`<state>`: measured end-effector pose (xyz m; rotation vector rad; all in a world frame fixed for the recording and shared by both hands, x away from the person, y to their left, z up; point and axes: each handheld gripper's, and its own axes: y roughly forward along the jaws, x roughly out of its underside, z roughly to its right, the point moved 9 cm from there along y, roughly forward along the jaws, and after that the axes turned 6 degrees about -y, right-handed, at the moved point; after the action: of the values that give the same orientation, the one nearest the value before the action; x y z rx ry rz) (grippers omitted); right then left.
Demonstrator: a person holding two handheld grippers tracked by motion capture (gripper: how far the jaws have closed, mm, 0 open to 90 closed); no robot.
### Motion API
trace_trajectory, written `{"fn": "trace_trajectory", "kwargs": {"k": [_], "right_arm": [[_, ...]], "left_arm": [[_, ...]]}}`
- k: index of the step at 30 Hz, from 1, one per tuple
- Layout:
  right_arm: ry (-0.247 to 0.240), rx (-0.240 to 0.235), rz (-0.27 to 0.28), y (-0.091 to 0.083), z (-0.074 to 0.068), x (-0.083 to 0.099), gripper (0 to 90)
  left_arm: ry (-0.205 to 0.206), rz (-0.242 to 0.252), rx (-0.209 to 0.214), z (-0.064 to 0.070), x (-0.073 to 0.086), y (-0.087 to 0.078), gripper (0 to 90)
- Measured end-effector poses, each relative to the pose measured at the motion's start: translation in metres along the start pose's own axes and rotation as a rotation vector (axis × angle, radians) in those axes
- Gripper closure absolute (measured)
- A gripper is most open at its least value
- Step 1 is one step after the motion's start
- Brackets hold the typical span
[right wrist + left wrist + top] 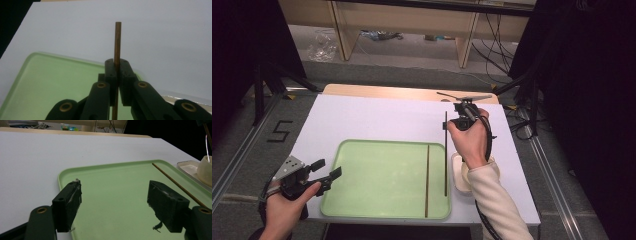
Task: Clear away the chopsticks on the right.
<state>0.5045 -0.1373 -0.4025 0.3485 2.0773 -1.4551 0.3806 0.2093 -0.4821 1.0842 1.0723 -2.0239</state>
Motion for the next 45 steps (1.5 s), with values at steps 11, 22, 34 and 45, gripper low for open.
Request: {"fn": "trace_trajectory", "kwargs": {"k": [11, 22, 34, 45], "right_arm": [[0.020, -0.001, -0.111, 0.019, -0.001, 0.014, 87.6], [0.081, 0.035, -0.199, 0.040, -0.001, 0.023, 87.6], [0.098, 0.064, -0.284, 0.060, 0.004, 0.034, 87.6], [0.106, 0.117, -0.319, 0.077, 0.009, 0.045, 87.5]], "left_arm": [[0.000, 0.000, 0.000, 0.000, 0.000, 0.000, 27.2], [-0.010, 0.000, -0.002, 0.000, 0.000, 0.001, 27.2], [-0.014, 0.000, -0.003, 0.000, 0.000, 0.001, 27.2], [-0.014, -0.001, -0.002, 0.000, 0.001, 0.001, 27.2]]}}
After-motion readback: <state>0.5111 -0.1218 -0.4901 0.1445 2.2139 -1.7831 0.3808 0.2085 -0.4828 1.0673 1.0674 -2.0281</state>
